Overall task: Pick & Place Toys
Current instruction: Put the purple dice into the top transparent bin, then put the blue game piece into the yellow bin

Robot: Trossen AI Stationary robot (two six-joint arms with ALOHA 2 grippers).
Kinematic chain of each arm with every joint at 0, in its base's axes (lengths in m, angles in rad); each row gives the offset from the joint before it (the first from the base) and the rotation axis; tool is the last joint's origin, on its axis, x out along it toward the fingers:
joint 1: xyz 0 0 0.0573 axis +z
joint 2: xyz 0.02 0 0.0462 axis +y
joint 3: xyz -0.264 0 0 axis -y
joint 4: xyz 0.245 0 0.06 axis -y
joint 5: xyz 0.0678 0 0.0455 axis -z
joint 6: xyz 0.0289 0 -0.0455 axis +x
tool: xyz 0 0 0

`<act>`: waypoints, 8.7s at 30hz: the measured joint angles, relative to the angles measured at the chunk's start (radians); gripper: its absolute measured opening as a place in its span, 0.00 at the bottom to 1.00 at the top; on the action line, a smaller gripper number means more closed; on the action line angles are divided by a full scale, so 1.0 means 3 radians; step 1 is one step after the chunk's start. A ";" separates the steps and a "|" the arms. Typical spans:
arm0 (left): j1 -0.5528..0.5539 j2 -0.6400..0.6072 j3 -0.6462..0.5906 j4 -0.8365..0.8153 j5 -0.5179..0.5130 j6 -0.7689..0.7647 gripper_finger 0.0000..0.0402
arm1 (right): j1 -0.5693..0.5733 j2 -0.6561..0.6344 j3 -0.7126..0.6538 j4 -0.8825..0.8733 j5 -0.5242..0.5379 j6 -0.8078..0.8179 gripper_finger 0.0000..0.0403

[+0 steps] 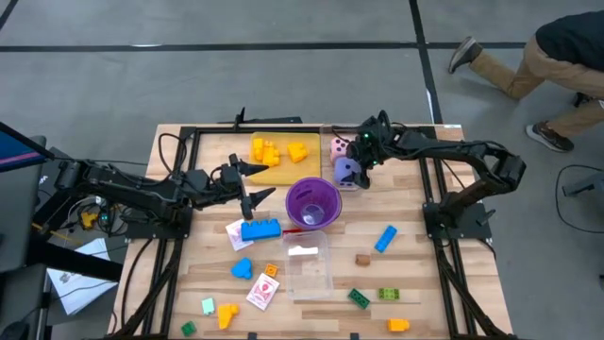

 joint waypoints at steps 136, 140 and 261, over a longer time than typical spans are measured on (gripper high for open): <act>-0.0649 0.0013 0.0000 -0.1465 -0.0397 -0.0123 0.99 | 0.5357 -0.0877 0.0688 -0.3945 0.5597 0.5960 0.99; -0.0685 0.0163 0.0003 -0.1881 -0.0166 -0.0653 0.98 | 0.5357 -0.0876 0.0688 -0.3946 0.5595 0.5958 0.99; -0.0725 0.0610 -0.0001 -0.2538 -0.0486 -0.1712 0.28 | 0.5356 -0.0876 0.0689 -0.3876 0.5420 0.5923 0.99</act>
